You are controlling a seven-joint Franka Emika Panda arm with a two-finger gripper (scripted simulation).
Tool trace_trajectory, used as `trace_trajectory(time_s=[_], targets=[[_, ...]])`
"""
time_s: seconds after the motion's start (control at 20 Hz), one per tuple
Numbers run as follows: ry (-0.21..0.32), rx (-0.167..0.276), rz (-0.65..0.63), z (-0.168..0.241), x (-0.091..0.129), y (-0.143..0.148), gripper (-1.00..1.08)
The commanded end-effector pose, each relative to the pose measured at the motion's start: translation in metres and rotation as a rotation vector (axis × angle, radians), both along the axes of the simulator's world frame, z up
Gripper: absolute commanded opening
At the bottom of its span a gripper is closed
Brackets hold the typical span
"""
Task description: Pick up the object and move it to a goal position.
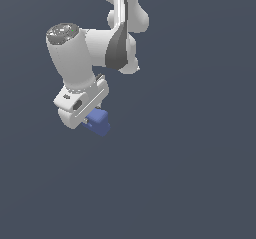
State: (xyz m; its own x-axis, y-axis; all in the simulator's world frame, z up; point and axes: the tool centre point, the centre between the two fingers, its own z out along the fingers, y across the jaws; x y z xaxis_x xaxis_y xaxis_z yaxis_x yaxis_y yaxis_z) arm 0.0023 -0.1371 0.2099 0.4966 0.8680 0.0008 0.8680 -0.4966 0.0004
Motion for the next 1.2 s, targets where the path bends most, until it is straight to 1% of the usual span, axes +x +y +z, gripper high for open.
trace_trajectory(time_s=[0.0,0.6,1.15], targets=[[0.000,0.000,0.000,0.014,0.012,-0.005,-1.00],[0.000,0.000,0.000,0.066,0.060,-0.023,-1.00],[0.000,0.000,0.000,0.100,0.092,-0.035,-1.00]])
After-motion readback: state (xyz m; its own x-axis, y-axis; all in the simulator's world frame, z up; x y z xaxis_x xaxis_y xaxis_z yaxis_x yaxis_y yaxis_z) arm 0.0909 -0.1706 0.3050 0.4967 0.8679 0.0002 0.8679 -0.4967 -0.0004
